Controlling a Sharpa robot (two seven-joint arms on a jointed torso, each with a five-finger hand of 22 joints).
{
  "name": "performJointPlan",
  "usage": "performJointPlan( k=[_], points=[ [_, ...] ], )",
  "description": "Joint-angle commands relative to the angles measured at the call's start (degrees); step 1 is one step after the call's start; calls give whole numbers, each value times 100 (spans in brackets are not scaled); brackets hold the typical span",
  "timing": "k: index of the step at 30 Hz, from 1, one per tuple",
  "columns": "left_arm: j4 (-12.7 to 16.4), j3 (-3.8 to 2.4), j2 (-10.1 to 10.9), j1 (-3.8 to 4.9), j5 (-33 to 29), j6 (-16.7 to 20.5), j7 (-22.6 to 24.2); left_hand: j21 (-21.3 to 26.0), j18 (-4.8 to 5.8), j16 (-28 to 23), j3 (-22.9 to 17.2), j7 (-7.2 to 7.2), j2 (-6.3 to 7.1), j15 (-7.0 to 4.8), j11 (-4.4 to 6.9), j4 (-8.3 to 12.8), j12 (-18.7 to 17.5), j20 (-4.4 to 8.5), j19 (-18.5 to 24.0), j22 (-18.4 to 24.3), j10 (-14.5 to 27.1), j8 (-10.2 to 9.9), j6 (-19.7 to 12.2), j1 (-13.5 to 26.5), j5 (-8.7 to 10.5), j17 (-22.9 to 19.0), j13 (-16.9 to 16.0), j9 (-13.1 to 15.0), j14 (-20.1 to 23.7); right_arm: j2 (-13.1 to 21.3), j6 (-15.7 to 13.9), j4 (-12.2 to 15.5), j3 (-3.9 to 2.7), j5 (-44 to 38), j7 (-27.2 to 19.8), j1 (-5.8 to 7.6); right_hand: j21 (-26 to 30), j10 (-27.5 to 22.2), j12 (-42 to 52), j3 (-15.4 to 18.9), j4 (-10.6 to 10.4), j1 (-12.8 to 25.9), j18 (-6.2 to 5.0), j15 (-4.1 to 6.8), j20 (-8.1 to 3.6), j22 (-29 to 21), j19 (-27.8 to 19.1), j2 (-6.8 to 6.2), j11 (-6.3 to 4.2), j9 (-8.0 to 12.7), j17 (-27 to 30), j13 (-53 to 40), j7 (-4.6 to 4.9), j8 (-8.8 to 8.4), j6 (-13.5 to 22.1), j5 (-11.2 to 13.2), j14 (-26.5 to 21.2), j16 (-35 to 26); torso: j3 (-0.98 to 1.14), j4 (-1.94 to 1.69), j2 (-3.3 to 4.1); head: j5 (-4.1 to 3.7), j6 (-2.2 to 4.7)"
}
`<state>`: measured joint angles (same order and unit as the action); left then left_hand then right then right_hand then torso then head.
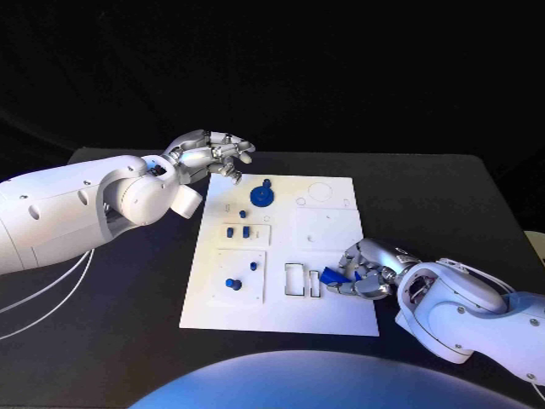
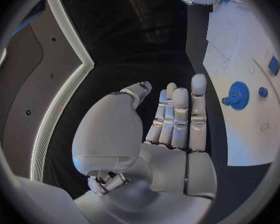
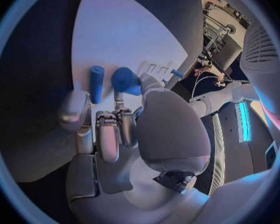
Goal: Assemble the parts on the task board
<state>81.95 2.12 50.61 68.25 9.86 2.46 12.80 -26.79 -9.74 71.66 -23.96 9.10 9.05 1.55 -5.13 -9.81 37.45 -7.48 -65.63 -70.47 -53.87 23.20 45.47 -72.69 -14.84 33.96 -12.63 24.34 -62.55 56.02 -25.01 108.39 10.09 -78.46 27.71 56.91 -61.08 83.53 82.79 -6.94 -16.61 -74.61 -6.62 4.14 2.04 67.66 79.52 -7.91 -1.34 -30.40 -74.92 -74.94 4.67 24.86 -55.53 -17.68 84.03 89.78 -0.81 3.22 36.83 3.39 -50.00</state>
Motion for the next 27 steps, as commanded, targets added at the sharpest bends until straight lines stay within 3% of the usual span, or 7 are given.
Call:
performJointPlan(
  k=[1,3,12,20,27],
  points=[
    [13,-4,-8,2,-18,-93,19,19,-51,-28,-7,9,-11,-7,-12,-34,-16,0,24,5,16,35,-42,-45,21,-5,5,5,32,37,-349,70,0,75,-93,-2,-46,104,65,-139,2,-265,44,70,-47,27,27,236,-20,-66,-1508,-668,-223,62,-287,-53,597,22,-1,-3,-2,-14,0],
    [12,-3,-8,2,-18,-92,18,19,-51,-28,-7,9,-11,-7,-12,-34,-16,0,24,5,16,35,-42,-45,21,-5,5,5,32,70,-447,126,-5,143,-139,19,-60,150,111,-286,1,-309,49,94,-71,49,38,251,-45,-73,-1508,-732,-247,60,-323,125,597,22,-2,-2,-2,-24,0],
    [6,-3,-22,2,-18,-98,12,19,-51,-28,-7,9,-11,-7,-12,-34,-16,0,24,5,16,35,-42,-45,21,-5,5,5,32,166,-611,412,-28,686,-295,189,-75,219,177,-518,-13,-98,56,109,-93,84,56,228,-58,-79,-1508,-828,-258,39,-393,-7,597,22,-5,4,-4,-43,0],
    [7,-3,-31,2,-18,-109,1,19,-51,-28,-7,9,-11,-7,-12,-34,-16,0,24,5,16,35,-42,-45,21,-5,5,5,32,10,-289,341,-30,1097,-262,240,-43,229,180,-670,-13,200,53,106,-94,85,49,151,-53,-87,-1508,-848,-251,12,-424,-47,597,22,-1,-4,7,-48,0],
    [1,-3,-63,2,-18,-118,-8,24,-52,-30,4,10,-14,-6,-13,-53,-14,-2,31,10,20,42,-50,-50,18,-5,6,10,36,-326,-37,155,-24,1242,-64,185,-6,261,209,-847,-14,672,49,97,-85,90,43,117,-43,-71,-1508,-903,-243,-31,-485,-108,597,22,-5,3,3,-35,0]
  ],
)
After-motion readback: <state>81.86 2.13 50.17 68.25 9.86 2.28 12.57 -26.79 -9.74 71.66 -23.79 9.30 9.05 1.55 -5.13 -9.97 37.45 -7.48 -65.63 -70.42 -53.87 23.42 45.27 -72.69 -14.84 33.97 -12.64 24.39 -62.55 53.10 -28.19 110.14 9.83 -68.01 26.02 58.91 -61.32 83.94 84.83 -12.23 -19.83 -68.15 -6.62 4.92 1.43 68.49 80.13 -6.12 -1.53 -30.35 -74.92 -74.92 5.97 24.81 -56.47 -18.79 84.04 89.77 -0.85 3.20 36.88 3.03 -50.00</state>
